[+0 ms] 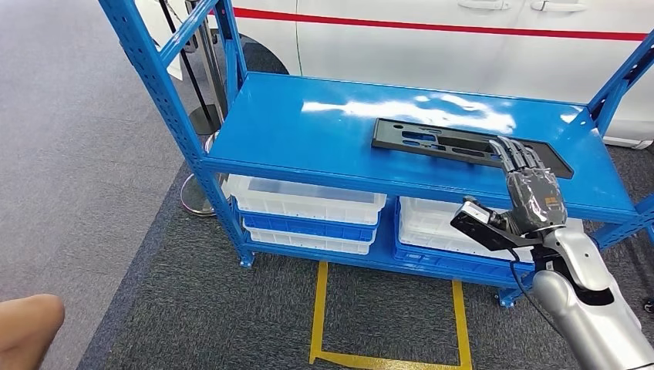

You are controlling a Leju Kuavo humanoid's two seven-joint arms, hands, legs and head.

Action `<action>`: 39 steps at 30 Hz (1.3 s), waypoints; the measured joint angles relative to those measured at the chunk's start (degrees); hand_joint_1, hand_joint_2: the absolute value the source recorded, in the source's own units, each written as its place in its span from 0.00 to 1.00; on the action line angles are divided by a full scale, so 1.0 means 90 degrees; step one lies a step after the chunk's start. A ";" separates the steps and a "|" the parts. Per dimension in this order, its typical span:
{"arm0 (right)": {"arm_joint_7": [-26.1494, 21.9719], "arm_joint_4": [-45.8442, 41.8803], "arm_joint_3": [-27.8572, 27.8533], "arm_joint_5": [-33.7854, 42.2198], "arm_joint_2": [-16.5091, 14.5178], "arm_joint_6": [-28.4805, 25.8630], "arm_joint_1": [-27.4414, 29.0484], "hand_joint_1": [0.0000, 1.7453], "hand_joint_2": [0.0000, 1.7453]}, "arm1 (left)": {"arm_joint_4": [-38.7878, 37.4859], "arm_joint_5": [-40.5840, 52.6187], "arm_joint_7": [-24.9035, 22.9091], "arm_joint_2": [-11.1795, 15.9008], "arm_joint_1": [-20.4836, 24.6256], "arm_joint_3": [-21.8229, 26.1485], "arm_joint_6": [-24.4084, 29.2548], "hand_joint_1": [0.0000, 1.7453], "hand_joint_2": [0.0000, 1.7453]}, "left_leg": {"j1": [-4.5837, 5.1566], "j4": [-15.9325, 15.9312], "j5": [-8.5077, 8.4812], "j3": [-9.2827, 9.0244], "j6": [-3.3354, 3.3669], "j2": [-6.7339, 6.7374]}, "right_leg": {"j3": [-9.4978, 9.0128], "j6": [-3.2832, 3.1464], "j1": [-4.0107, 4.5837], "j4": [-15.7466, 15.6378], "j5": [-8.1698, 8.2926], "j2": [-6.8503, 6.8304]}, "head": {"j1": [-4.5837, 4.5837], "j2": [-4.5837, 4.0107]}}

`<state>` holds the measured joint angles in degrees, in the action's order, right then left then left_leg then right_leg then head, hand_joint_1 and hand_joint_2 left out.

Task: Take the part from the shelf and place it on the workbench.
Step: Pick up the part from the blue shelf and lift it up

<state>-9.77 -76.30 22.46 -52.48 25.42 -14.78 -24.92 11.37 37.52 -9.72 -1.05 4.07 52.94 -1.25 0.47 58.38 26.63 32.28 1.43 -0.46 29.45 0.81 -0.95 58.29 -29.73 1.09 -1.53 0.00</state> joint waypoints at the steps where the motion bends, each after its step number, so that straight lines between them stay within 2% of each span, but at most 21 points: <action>1: -0.0002 -0.0001 -0.0009 -0.0007 0.0000 0.0014 0.0021 0.00 0.00 | 0.0000 0.0013 0.0002 0.0000 0.0000 0.0001 -0.0002 0.00 0.00 | 0.0000 0.0000 0.0000 0.0000 0.0000 0.0000 | 0.0000 0.0000 0.0000 0.0000 0.0000 0.0000 | 0.0000 0.0000; 14: -0.0016 -0.0029 -0.0053 -0.0123 -0.0001 0.0092 0.0185 0.00 0.00 | 0.0000 0.0105 0.0016 0.0028 0.0002 0.0008 -0.0012 0.00 0.00 | 0.0021 0.0034 0.0010 0.0019 0.0015 -0.0001 | 0.0002 0.0016 -0.0040 -0.0011 0.0008 0.0000 | -0.0002 0.0000; 18: 0.0048 -0.0035 -0.0052 -0.0316 -0.0002 0.0119 0.0226 0.00 0.00 | 0.0000 0.0170 0.0016 0.0050 0.0007 0.0012 -0.0019 0.00 0.00 | 0.0040 0.0048 0.0022 0.0042 0.0059 0.0002 | 0.0009 0.0064 -0.0047 -0.0037 0.0024 0.0009 | -0.0002 0.0000; 20: 0.0093 -0.0033 -0.0053 -0.0418 0.0002 0.0126 0.0227 0.00 0.00 | 0.0000 0.0189 0.0016 0.0053 0.0012 0.0012 -0.0020 0.00 0.00 | -0.0002 -0.0055 -0.0022 -0.0004 0.0125 0.0019 | 0.0007 0.0101 -0.0037 -0.0021 -0.0005 -0.0001 | 0.0002 0.0000; 22: 0.0121 -0.0025 -0.0053 -0.0470 0.0012 0.0133 0.0223 0.00 0.00 | 0.0000 0.0205 0.0016 0.0053 0.0016 0.0014 -0.0021 0.00 0.00 | -0.0044 -0.0168 -0.0069 -0.0062 0.0191 0.0042 | 0.0200 0.0116 -0.0028 0.0365 -0.0214 -0.0037 | 0.0009 0.0000; 24: 0.0133 0.0000 -0.0048 -0.0482 0.0018 0.0146 0.0242 0.00 0.00 | 0.0000 0.0225 0.0016 0.0053 0.0016 0.0016 -0.0022 0.00 0.00 | -0.0037 -0.0186 -0.0068 -0.0072 0.0215 0.0056 | 0.0673 0.0125 -0.0037 0.1190 -0.0544 -0.0061 | 0.0012 0.0000; 25: 0.0139 0.0018 -0.0045 -0.0491 0.0018 0.0153 0.0261 0.00 0.00 | 0.0000 0.0234 0.0016 0.0053 0.0014 0.0017 -0.0022 0.00 0.00 | -0.0036 -0.0181 -0.0058 -0.0073 0.0215 0.0060 | 0.0902 0.0133 -0.0043 0.1543 -0.0624 -0.0065 | 0.0012 0.0000; 26: 0.0144 0.0037 -0.0043 -0.0499 0.0018 0.0158 0.0277 0.00 0.00 | -0.0001 0.0242 0.0016 0.0053 0.0012 0.0017 -0.0022 0.00 0.00 | -0.0038 -0.0172 -0.0043 -0.0080 0.0208 0.0062 | 0.1048 0.0140 -0.0048 0.1709 -0.0580 -0.0072 | 0.0010 0.0000; 27: 0.0149 0.0053 -0.0042 -0.0509 0.0018 0.0161 0.0286 0.00 0.00 | -0.0001 0.0247 0.0016 0.0052 0.0011 0.0017 -0.0024 0.00 0.00 | -0.0043 -0.0154 -0.0019 -0.0096 0.0195 0.0062 | 0.1057 0.0142 -0.0053 0.1590 -0.0381 -0.0082 | 0.0011 0.0000; 29: 0.0155 0.0073 -0.0043 -0.0529 0.0019 0.0162 0.0287 0.00 0.00 | -0.0003 0.0253 0.0016 0.0052 0.0008 0.0018 -0.0027 0.00 0.00 | -0.0057 -0.0098 0.0057 -0.0130 0.0144 0.0059 | 0.0805 0.0137 -0.0058 0.0850 0.0151 -0.0124 | 0.0012 0.0000; 30: 0.0157 0.0081 -0.0040 -0.0543 0.0018 0.0163 0.0283 0.00 0.00 | -0.0004 0.0255 0.0016 0.0052 0.0013 0.0018 -0.0029 0.00 0.00 | -0.0050 -0.0048 0.0099 -0.0126 0.0106 0.0058 | 0.0667 0.0125 -0.0044 0.0478 0.0326 -0.0144 | 0.0015 0.0000; 31: 0.0161 0.0091 -0.0034 -0.0565 0.0017 0.0164 0.0282 0.00 0.00 | -0.0004 0.0259 0.0016 0.0053 0.0017 0.0019 -0.0029 0.00 0.00 | -0.0041 -0.0014 0.0127 -0.0105 0.0068 0.0055 | 0.0600 0.0102 -0.0029 0.0274 0.0388 -0.0159 | 0.0016 0.0000; 32: 0.0169 0.0101 -0.0026 -0.0594 0.0016 0.0164 0.0283 0.00 0.00 | -0.0005 0.0264 0.0016 0.0053 0.0018 0.0019 -0.0030 0.00 0.00 | -0.0031 0.0010 0.0144 -0.0079 0.0033 0.0056 | 0.0588 0.0074 -0.0012 0.0197 0.0371 -0.0162 | 0.0017 0.0000; 34: 0.0186 0.0117 -0.0006 -0.0672 0.0015 0.0162 0.0285 0.00 0.00 | -0.0008 0.0281 0.0016 0.0056 0.0019 0.0019 -0.0031 0.00 0.00 | -0.0023 0.0020 0.0161 -0.0057 -0.0024 0.0068 | 0.0612 0.0002 -0.0009 0.0186 0.0358 -0.0136 | 0.0016 0.0000; 36: 0.0201 0.0124 0.0009 -0.0752 0.0014 0.0162 0.0275 0.00 0.00 | -0.0010 0.0296 0.0018 0.0062 0.0021 0.0019 -0.0032 0.00 0.00 | -0.0039 0.0180 0.0274 0.0002 -0.0095 0.0073 | 0.0578 -0.0076 -0.0030 0.0152 0.0350 -0.0121 | 0.0012 0.0000; 37: 0.0211 0.0126 0.0016 -0.0783 0.0013 0.0162 0.0266 0.00 0.00 | -0.0010 0.0300 0.0018 0.0065 0.0025 0.0019 -0.0032 0.00 0.00 | -0.0051 0.0426 0.0405 0.0121 -0.0133 0.0070 | 0.0550 -0.0114 -0.0040 0.0137 0.0343 -0.0122 | 0.0009 0.0000; 39: 0.0229 0.0136 0.0039 -0.0829 0.0010 0.0164 0.0257 0.00 0.00 | -0.0010 0.0305 0.0019 0.0067 0.0026 0.0019 -0.0032 0.00 0.00 | -0.0071 0.1258 0.0742 0.0564 -0.0187 0.0068 | 0.0516 -0.0163 -0.0037 0.0133 0.0317 -0.0123 | 0.0000 0.0000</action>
<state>-7.70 -75.07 22.81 -59.95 25.51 -13.31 -22.61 11.28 40.26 -9.55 -0.45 4.31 53.11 -1.53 -0.16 69.70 33.31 37.36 -0.25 0.16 34.10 -0.65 -1.28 59.48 -26.87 -0.02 -1.53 0.00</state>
